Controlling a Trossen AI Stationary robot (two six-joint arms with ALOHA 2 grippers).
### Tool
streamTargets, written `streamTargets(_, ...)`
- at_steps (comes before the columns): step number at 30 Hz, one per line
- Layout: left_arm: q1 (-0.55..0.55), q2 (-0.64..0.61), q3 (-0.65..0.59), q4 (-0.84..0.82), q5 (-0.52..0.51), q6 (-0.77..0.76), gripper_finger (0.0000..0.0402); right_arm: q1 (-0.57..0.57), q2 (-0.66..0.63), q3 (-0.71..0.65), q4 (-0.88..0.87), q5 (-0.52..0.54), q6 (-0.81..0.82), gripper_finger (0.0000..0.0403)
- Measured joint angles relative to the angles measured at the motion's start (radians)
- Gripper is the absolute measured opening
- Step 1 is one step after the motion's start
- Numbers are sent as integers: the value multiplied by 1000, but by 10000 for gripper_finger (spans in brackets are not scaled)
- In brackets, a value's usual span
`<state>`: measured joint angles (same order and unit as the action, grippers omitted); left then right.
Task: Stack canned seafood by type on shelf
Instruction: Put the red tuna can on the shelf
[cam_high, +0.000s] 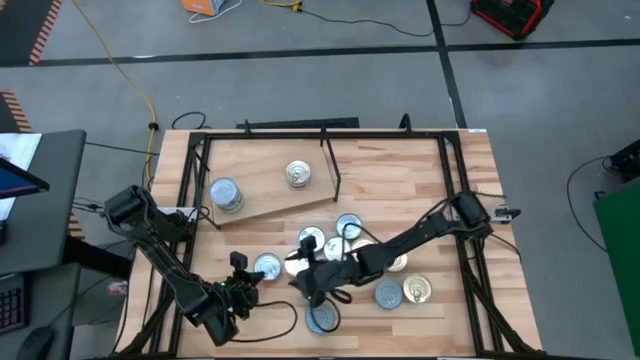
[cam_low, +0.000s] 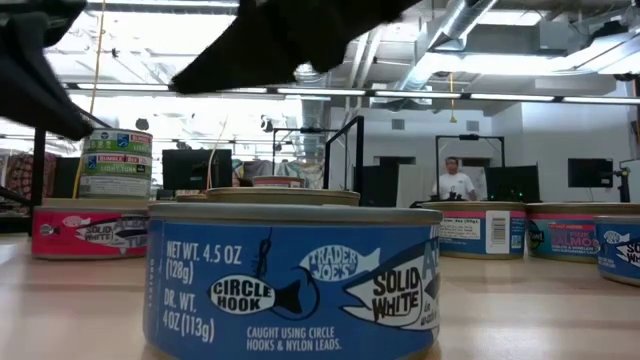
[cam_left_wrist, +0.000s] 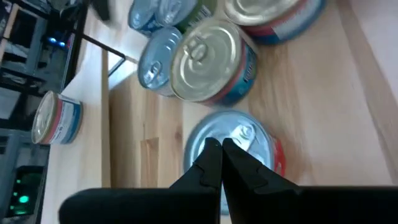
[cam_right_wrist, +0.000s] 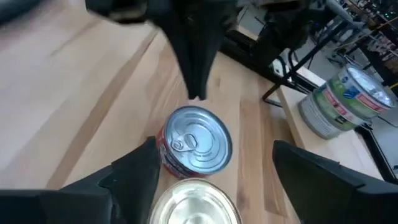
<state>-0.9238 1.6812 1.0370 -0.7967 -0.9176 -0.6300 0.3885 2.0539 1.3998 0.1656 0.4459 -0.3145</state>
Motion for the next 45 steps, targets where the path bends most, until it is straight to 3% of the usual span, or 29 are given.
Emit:
streamTargets(3,8,-20,0,4,33,5,0,0,43,35,-37,-2,-2,365)
streamTargets(7,31,-32,0,4,233,14,0,0,63,65,-39,-3,-2,371)
streamTargets(11,56,-29,0,28,318,4,12,0,62,69,-37,-6,2,366)
streamTargets(21,59,-27,-24,92,323,150,161,2,54,69,-52,2,-1,350)
streamTargets(24,62,-26,-69,129,307,163,180,5,39,69,-111,89,-1,346)
streamTargets(30,62,-26,-102,150,225,155,159,20,-45,69,-227,216,37,334)
streamTargets(37,90,-27,-156,260,324,231,105,20,-127,69,-353,218,192,326)
streamTargets(45,98,-13,-158,270,287,329,89,31,-223,69,-619,310,367,325)
